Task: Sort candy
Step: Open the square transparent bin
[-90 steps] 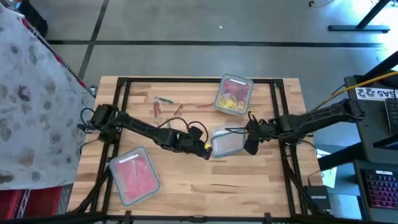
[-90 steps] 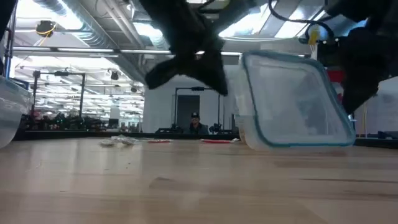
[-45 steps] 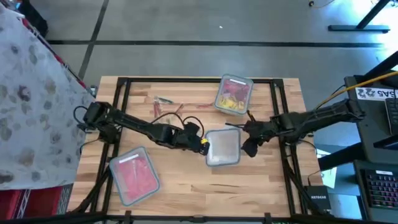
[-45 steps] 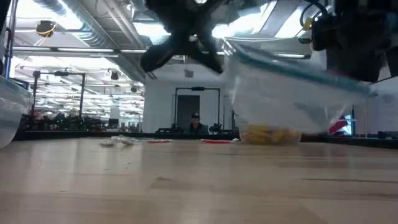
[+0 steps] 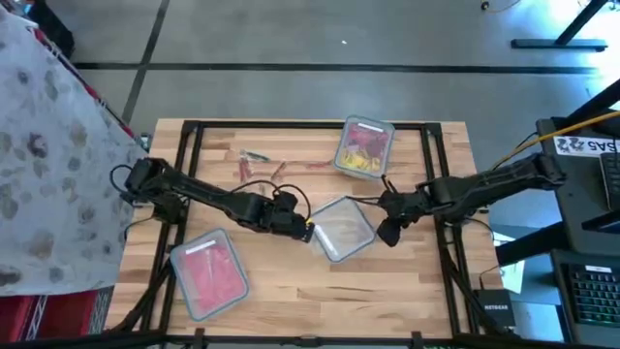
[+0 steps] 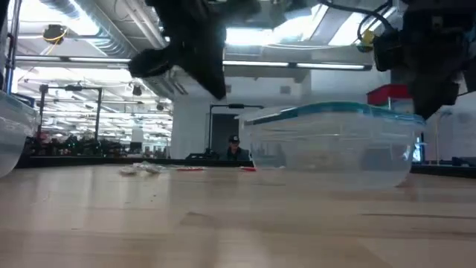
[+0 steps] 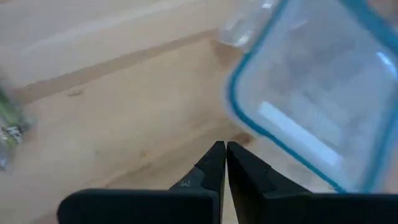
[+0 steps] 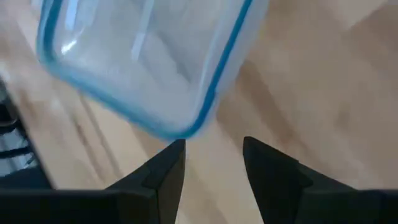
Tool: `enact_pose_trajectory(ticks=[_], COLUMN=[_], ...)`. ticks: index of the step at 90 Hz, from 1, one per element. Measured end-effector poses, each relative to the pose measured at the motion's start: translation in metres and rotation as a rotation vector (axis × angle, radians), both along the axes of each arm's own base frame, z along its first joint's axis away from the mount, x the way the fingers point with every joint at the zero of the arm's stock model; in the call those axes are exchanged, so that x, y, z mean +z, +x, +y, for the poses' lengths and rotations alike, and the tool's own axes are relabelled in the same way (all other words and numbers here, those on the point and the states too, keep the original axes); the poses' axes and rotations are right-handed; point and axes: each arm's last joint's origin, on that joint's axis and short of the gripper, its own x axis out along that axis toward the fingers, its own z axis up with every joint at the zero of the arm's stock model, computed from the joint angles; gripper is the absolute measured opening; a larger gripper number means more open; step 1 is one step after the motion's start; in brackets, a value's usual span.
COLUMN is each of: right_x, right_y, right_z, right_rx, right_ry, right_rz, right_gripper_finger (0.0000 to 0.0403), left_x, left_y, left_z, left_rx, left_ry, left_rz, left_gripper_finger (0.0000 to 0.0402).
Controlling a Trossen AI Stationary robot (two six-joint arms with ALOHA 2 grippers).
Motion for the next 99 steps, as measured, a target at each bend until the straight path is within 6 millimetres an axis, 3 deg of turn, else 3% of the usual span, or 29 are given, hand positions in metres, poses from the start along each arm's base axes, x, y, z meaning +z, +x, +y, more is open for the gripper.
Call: enact_pose_trajectory(ticks=[21,37,63,82,99], right_x=[-0.002,-0.007,-0.012,0.021,0.046], right_y=[-0.004,0.027,0.076,0.089,0.078], right_z=[0.018,0.013,0.009,0.009,0.003], right_rx=[0.006,-0.065,-0.116,-0.132,-0.209], right_ry=[-0.138,-0.082,0.024,-0.017,-0.17], right_rz=[-0.029,-0.146,-0.347,-0.395,-0.17], right_gripper_finger=[0.0149,0.0149,0.0149,0.0149,0.0149], left_x=[0.032,0.031,0.031,0.03,0.032], left_y=[0.002,0.0,0.005,0.009,0.013], left_z=[-0.032,-0.039,-0.024,-0.013,-0.01], left_rx=[-0.042,-0.022,-0.101,-0.255,-0.408], left_ry=[0.076,0.095,0.177,0.193,0.245], left_rz=[-0.18,-0.195,-0.147,-0.094,-0.077], left_gripper_finger=[0.0,0.0,0.0,0.0,0.0])
